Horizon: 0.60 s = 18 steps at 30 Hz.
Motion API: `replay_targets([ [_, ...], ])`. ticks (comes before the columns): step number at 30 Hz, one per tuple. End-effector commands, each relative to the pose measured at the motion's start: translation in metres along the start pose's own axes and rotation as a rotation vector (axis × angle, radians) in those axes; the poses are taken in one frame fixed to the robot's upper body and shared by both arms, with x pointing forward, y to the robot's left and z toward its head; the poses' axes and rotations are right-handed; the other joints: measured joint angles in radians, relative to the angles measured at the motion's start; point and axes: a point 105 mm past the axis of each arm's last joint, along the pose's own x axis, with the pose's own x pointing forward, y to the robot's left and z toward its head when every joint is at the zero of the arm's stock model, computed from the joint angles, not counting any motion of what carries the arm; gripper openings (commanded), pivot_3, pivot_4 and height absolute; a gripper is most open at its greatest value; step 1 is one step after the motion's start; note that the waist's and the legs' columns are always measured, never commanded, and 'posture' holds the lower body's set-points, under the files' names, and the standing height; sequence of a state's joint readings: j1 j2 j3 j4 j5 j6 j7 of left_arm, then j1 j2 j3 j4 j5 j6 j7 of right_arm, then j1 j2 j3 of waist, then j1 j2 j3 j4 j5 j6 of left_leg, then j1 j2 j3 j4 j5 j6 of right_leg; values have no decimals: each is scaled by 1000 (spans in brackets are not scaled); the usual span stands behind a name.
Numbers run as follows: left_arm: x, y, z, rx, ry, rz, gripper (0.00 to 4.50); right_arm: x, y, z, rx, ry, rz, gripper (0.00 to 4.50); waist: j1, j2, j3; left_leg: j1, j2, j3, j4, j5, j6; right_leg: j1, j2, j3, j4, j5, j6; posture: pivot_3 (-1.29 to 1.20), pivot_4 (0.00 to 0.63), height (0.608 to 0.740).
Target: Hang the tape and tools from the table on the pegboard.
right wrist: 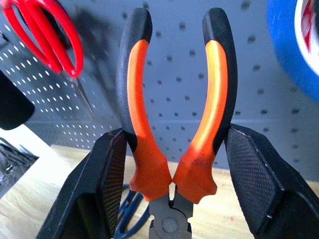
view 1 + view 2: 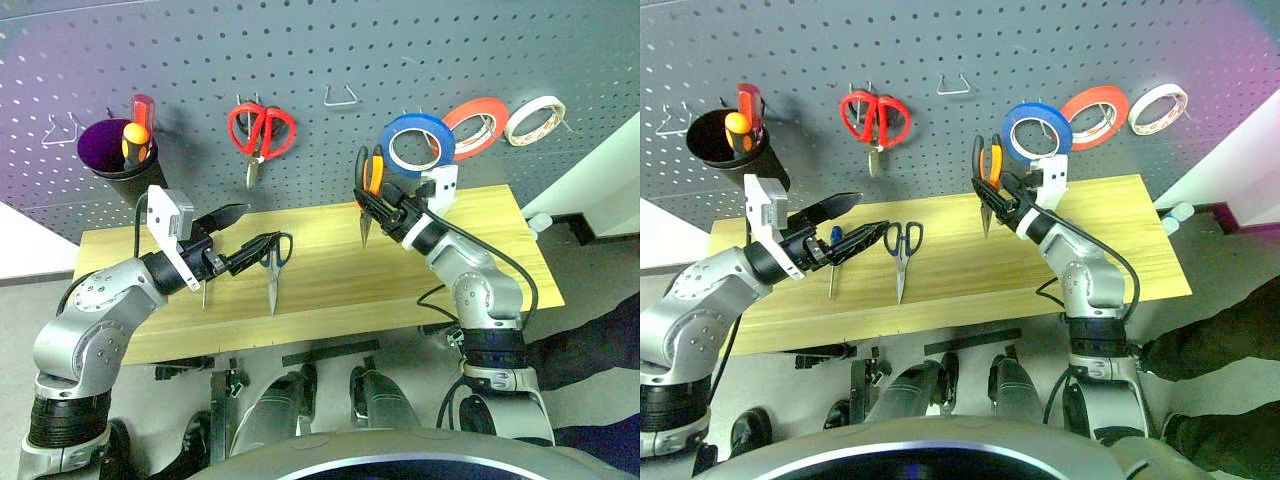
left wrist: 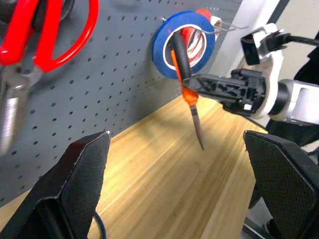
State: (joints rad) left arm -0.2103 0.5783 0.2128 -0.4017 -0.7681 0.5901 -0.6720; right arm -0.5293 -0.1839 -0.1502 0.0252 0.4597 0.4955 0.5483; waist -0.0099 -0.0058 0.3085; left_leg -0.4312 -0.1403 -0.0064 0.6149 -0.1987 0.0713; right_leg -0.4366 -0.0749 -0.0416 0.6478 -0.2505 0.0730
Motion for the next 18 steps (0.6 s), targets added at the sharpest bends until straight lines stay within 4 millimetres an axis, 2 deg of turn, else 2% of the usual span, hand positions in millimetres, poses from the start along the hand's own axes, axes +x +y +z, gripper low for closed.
replay_targets([
  [1,4,-1,11,39,-48,-7,4500,-1,14,29,-52,-91,55,2698,0,-1,-4,0,0,0,0,1,-1,0,0,0,0,0,-1,-39,183,726],
  [11,15,-3,21,57,-87,-34,4500,5,24,55,-88,-158,92,2698,-2,-6,-36,0,0,0,1,2,-3,0,0,0,2,1,-2,-54,147,726],
  [18,15,-3,23,56,-101,-33,4500,11,28,80,-114,-214,110,2698,-4,-6,-60,0,0,0,1,2,-3,1,0,0,3,2,-2,-53,121,726],
])
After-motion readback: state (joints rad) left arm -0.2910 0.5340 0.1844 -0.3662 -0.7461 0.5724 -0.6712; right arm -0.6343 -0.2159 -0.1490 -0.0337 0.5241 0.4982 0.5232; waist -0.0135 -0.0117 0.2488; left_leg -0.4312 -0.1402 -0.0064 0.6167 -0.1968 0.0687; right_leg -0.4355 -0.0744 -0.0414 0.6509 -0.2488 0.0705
